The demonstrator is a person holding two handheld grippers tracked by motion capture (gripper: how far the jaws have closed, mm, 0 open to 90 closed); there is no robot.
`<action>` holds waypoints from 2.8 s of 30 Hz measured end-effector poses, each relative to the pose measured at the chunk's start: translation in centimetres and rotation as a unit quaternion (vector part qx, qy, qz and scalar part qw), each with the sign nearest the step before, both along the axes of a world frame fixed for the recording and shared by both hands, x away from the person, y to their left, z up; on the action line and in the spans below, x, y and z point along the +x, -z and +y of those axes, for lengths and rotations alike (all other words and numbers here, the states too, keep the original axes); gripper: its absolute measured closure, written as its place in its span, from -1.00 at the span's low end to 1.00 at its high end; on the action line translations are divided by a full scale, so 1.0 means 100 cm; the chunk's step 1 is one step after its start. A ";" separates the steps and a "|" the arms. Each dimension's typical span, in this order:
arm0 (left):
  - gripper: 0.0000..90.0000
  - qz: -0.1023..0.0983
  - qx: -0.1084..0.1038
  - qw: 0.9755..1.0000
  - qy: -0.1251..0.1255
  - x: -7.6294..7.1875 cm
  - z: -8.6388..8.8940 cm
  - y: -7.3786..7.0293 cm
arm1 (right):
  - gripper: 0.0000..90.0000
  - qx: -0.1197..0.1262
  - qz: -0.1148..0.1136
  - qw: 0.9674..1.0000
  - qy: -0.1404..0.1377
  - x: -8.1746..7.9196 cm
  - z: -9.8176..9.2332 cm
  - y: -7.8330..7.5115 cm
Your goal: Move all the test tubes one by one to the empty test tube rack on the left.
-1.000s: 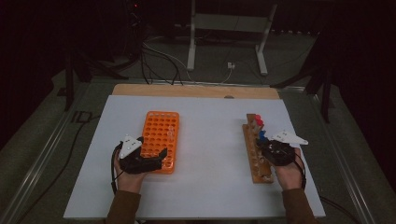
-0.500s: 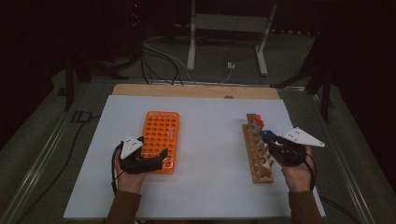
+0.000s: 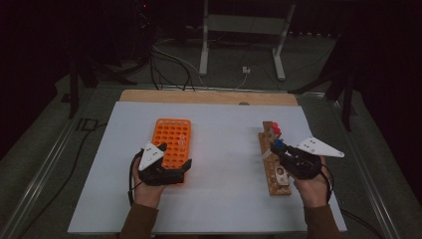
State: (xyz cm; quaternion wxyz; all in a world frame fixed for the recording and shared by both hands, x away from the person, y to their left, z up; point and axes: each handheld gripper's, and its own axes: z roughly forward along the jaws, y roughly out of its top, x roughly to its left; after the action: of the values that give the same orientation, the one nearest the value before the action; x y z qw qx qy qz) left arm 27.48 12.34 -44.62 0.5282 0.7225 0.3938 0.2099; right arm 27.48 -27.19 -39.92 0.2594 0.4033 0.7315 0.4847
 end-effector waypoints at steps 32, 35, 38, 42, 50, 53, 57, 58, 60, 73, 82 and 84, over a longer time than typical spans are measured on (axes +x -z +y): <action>0.24 -0.023 0.037 0.986 0.162 0.007 -0.134 0.009 | 0.71 0.026 0.051 0.994 -0.095 -0.001 0.049 0.017; 0.39 -0.023 0.039 0.985 0.169 0.008 -0.135 0.010 | 0.71 0.025 0.053 0.993 -0.100 -0.001 0.051 0.018; 0.51 -0.021 0.037 0.983 0.178 0.008 -0.136 0.011 | 0.71 0.024 0.054 0.993 -0.102 -0.001 0.053 0.019; 0.55 -0.019 0.035 0.982 0.185 0.009 -0.138 0.011 | 0.71 0.023 0.058 0.992 -0.106 -0.001 0.054 0.020; 0.71 -0.022 0.044 0.980 0.195 0.008 -0.140 0.014 | 0.71 0.022 0.063 0.992 -0.111 -0.001 0.056 0.022; 0.72 -0.022 0.043 0.980 0.195 0.008 -0.140 0.013 | 0.70 0.023 0.064 0.991 -0.112 -0.001 0.056 0.022; 0.73 -0.021 0.046 0.981 0.188 0.010 -0.137 0.012 | 0.41 0.036 0.052 0.991 -0.117 -0.001 0.052 0.019; 0.73 -0.020 0.046 0.981 0.185 0.010 -0.136 0.012 | 0.30 0.041 0.050 0.991 -0.118 -0.002 0.050 0.018; 0.73 -0.020 0.046 0.982 0.180 0.011 -0.133 0.011 | 0.13 0.052 0.042 0.991 -0.116 -0.002 0.046 0.016; 0.73 -0.019 0.045 0.989 0.142 0.018 -0.105 0.007 | -0.67 0.040 0.021 0.997 -0.061 0.001 0.025 0.013; 0.73 -0.013 0.046 0.993 0.112 0.022 -0.078 0.005 | -0.88 0.038 0.024 0.999 -0.029 0.005 0.010 0.017; 0.73 -0.013 0.046 0.993 0.104 0.022 -0.072 0.004 | -0.92 0.039 0.023 0.999 -0.024 0.005 0.008 0.017</action>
State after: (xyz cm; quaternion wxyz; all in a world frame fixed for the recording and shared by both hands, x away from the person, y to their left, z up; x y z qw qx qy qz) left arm 29.72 5.13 -45.03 0.5186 0.7802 0.2991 0.1811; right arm 28.01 -26.42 -41.63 0.2146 0.4063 0.7276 0.5095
